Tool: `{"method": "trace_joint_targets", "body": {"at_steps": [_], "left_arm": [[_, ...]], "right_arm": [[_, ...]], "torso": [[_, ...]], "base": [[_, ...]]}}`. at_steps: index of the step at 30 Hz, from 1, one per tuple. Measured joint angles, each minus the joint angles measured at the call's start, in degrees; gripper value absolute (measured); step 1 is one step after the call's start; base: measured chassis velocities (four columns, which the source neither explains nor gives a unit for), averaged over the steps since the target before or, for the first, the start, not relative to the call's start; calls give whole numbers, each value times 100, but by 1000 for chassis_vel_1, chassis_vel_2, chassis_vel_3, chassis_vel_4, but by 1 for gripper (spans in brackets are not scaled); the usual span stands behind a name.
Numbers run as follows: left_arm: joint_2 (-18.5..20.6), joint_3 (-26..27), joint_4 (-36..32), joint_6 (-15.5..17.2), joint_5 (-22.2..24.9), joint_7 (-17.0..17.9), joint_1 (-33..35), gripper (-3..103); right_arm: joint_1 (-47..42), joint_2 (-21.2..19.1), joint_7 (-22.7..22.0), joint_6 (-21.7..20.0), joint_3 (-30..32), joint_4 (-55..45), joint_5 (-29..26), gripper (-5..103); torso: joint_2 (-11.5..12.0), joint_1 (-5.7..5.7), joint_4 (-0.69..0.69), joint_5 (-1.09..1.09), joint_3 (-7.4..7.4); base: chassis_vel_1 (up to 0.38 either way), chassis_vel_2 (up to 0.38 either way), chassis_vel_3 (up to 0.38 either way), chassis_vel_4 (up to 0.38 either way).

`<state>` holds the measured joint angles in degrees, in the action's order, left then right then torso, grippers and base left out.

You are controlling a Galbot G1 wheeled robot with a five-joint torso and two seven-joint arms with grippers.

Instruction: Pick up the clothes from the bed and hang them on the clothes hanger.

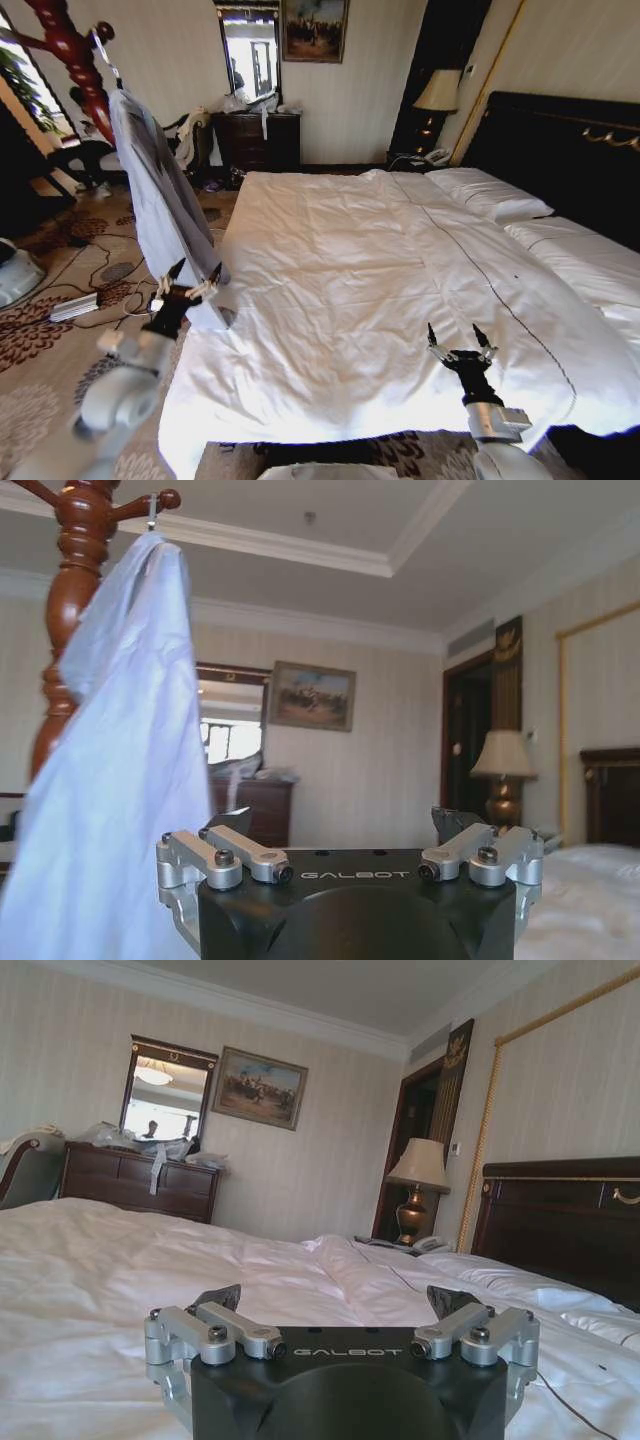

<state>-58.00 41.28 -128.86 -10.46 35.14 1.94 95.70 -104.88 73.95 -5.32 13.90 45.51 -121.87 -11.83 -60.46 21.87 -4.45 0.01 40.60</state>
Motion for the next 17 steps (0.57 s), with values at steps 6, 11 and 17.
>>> {"method": "trace_joint_targets", "body": {"at_steps": [6,11,17], "left_arm": [[-776,197,87,-445,-930,-408,860,100],[-1293,204,159,-725,-1350,-637,1305,100],[-1679,168,152,-970,-1584,-804,1610,100]], "right_arm": [[0,0,0,0,0,0,0,100],[0,0,0,0,0,0,0,100],[0,0,0,0,0,0,0,100]], "torso": [[0,0,-1,0,0],[0,0,-1,-1,1],[0,0,-1,0,0]], "base": [[0,0,0,0],[0,0,0,0],[0,0,0,0]]}}
